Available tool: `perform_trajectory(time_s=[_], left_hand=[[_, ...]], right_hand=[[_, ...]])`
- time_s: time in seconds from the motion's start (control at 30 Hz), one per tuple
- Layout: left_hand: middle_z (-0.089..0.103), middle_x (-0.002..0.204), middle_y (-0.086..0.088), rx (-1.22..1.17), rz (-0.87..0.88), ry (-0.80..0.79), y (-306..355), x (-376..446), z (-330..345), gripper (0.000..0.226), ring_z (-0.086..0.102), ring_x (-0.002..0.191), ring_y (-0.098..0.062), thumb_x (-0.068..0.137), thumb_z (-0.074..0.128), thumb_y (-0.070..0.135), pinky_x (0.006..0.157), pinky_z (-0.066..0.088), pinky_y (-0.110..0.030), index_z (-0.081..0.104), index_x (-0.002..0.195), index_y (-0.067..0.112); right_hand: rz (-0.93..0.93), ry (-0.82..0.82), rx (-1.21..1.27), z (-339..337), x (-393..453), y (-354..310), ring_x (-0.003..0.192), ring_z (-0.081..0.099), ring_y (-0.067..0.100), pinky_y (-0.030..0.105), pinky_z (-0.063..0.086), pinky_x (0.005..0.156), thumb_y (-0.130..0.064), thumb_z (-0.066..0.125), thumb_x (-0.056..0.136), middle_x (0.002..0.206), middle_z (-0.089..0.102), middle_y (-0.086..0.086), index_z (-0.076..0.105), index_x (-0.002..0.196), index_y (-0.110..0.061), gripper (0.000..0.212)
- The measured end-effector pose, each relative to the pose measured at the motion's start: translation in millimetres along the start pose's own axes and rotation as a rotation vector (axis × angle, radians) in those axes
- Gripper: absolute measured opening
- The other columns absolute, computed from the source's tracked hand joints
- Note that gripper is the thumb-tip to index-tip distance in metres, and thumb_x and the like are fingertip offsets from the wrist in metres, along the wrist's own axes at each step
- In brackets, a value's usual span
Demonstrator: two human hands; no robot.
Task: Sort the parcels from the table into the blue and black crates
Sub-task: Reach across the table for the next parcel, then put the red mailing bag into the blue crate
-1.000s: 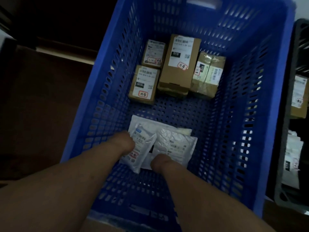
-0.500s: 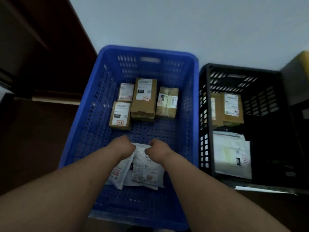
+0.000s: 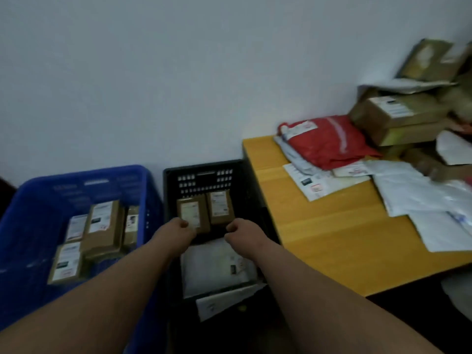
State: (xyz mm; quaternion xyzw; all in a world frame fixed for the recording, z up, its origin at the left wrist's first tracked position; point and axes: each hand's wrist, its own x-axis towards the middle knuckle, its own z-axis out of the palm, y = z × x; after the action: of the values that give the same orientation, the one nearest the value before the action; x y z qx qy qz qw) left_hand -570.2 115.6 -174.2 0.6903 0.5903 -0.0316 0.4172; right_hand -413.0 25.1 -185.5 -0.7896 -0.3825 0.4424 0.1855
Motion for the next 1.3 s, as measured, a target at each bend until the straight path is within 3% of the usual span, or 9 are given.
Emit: perform_trajectory(time_s=[0.1,0.2,0.33,0.63,0.77,1.03,1.1,1.2,1.3], left_hand=[[0.055,0.131,-0.012,0.028,0.090,-0.018,58.3,-6.1,27.3,0.045,0.055,0.110,-0.025,0.094,0.056,0.032,0.082,0.040,-0.025,0.051,0.134,0.012],[0.058,0.127,-0.014,0.014,0.141,-0.053,95.9,-3.3,51.6,0.039,0.057,0.108,-0.027,0.094,0.057,0.031,0.091,0.047,-0.030,0.055,0.127,0.011],[0.051,0.136,-0.011,-0.023,0.139,-0.125,124.6,19.7,75.7,0.047,0.052,0.111,-0.025,0.097,0.054,0.033,0.084,0.038,-0.029,0.049,0.137,0.010],[0.055,0.131,-0.010,-0.052,0.106,-0.141,190.2,91.8,93.6,0.045,0.055,0.107,-0.025,0.096,0.053,0.037,0.091,0.049,-0.035,0.048,0.135,0.014],[0.047,0.141,-0.008,-0.075,0.094,-0.157,220.0,111.1,102.9,0.052,0.049,0.121,-0.025,0.096,0.052,0.038,0.087,0.039,-0.029,0.043,0.142,0.016],[0.053,0.133,-0.006,-0.200,-0.026,-0.083,253.0,134.2,129.0,0.048,0.053,0.106,-0.020,0.096,0.053,0.041,0.084,0.043,-0.031,0.047,0.138,0.019],[0.052,0.136,-0.007,-0.226,-0.068,-0.065,259.5,136.1,137.8,0.046,0.053,0.115,-0.024,0.096,0.054,0.039,0.088,0.043,-0.033,0.049,0.137,0.019],[0.053,0.136,-0.007,-0.288,-0.121,-0.027,274.7,135.1,151.6,0.043,0.052,0.119,-0.026,0.096,0.054,0.038,0.091,0.043,-0.035,0.050,0.135,0.020],[0.055,0.130,-0.007,-0.358,-0.155,-0.006,295.3,130.5,165.4,0.043,0.053,0.115,-0.026,0.097,0.052,0.038,0.096,0.047,-0.042,0.050,0.135,0.019]], right_hand=[[0.032,0.114,0.019,-51.7,-14.1,36.4,0.116,0.054,0.025,0.029,0.042,0.088,-0.019,0.053,0.095,0.130,0.056,0.010,0.056,0.128,-0.012,0.034],[0.086,0.169,0.053,-84.1,-18.9,66.8,0.115,0.055,0.027,0.029,0.042,0.085,-0.016,0.053,0.092,0.127,0.059,0.012,0.059,0.122,-0.009,0.031],[0.160,0.193,0.053,-117.8,-10.2,94.0,0.117,0.053,0.026,0.032,0.045,0.091,-0.019,0.051,0.096,0.133,0.055,0.010,0.055,0.130,-0.012,0.035],[0.141,0.421,0.011,-203.4,40.8,113.6,0.115,0.056,0.024,0.032,0.045,0.094,-0.023,0.048,0.098,0.133,0.057,0.009,0.054,0.132,-0.014,0.035],[0.103,0.472,-0.087,-229.3,66.9,128.6,0.121,0.049,0.028,0.035,0.041,0.100,-0.025,0.051,0.097,0.134,0.049,0.013,0.051,0.135,-0.017,0.039],[0.072,0.584,-0.447,-284.0,132.8,155.1,0.123,0.033,0.032,0.045,0.038,0.102,-0.036,0.066,0.084,0.141,0.027,0.009,0.025,0.149,-0.039,0.077],[0.065,0.635,-0.508,-295.3,144.7,160.7,0.117,0.035,0.032,0.045,0.034,0.101,-0.036,0.065,0.082,0.134,0.031,0.009,0.034,0.143,-0.040,0.069],[-0.010,0.699,-0.443,-311.0,155.9,167.5,0.107,0.040,0.032,0.042,0.032,0.097,-0.023,0.056,0.086,0.119,0.039,0.008,0.061,0.115,-0.028,0.030],[-0.100,0.735,-0.270,-323.0,157.0,173.0,0.095,0.046,0.028,0.034,0.038,0.085,-0.016,0.056,0.086,0.106,0.040,0.005,0.067,0.103,-0.017,0.021]])
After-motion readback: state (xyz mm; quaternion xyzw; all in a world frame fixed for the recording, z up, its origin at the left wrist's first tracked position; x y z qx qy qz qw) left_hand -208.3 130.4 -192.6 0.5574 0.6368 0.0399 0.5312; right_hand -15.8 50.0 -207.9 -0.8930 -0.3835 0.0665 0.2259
